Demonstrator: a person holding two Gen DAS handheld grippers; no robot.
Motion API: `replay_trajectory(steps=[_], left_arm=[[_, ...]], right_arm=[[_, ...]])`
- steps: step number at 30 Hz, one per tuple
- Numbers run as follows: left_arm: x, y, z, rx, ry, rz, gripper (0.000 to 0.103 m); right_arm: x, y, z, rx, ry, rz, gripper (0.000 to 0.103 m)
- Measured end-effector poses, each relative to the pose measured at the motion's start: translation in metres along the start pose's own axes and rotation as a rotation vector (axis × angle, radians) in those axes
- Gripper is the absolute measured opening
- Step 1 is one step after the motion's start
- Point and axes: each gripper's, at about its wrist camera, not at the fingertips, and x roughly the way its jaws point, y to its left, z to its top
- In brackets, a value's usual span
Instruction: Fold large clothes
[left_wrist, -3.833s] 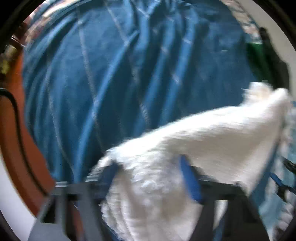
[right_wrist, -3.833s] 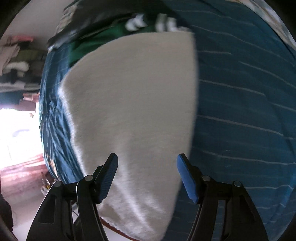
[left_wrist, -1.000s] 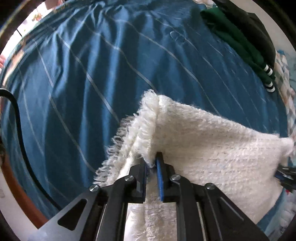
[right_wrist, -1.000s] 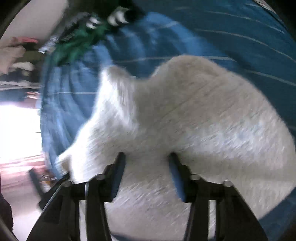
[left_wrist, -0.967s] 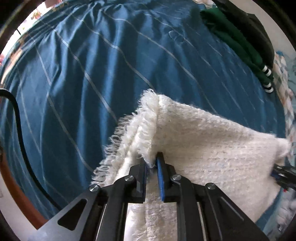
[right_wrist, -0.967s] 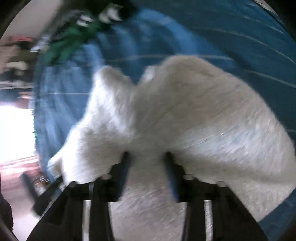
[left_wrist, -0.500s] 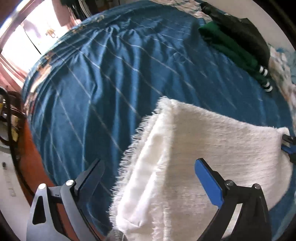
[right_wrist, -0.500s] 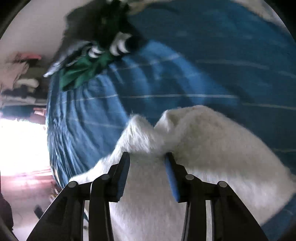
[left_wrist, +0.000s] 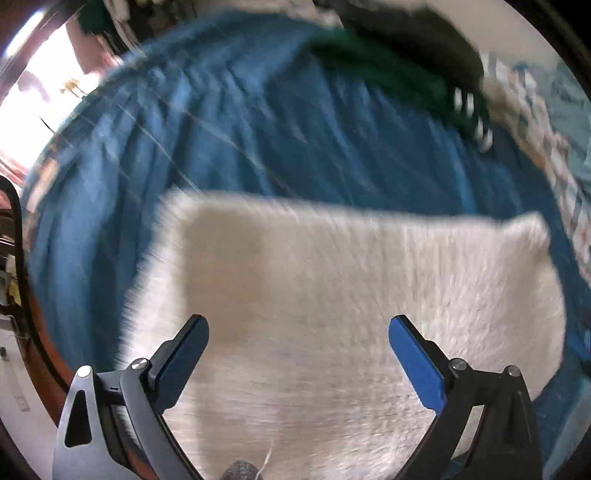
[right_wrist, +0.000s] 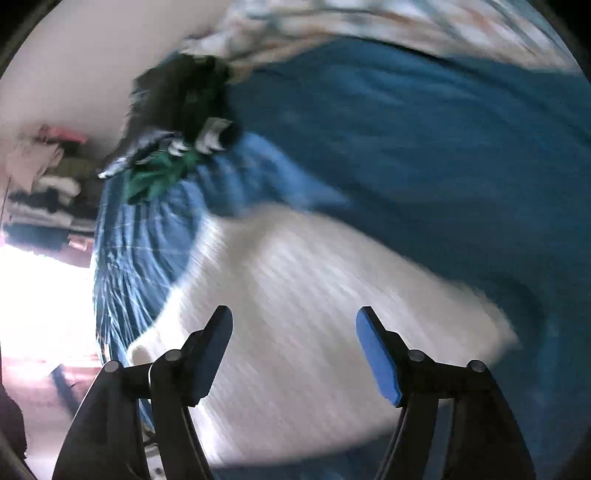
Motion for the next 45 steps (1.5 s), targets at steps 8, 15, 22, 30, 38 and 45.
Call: replay_trajectory(steps=[8,15,22,30,38,45], left_arm=[[0.056,-0.010,-0.016,0.100,-0.007,0.082,0.103],[0.058,-0.015,-0.001,0.082,-0.005,0.123,0.103],[0.024,-0.059,0.031,0.069,-0.016,-0.054,0.103],[0.067,-0.086,0.050,0.131,-0.031,-0.078,0.103],[0.069,-0.153,0.079,0.317,-0.030,-0.275,0.103],[0.060,-0.156,0.107,0.263,0.002,-0.405,0.103]], right_arm=[[0.053,-0.113,-0.043,0.310,0.012,0.253,0.071],[0.100,-0.105,-0.008,0.287,-0.034,0.457,0.075],[0.126,-0.064,0.017,0.232,-0.019,0.564,0.041],[0.077,-0.046,0.025,0.313,-0.112,0.638,0.022],[-0.028,0.002,0.025,0.173,-0.284,0.578,0.022],[-0.074,0.047,0.027,0.024,-0.351,0.411,0.021]])
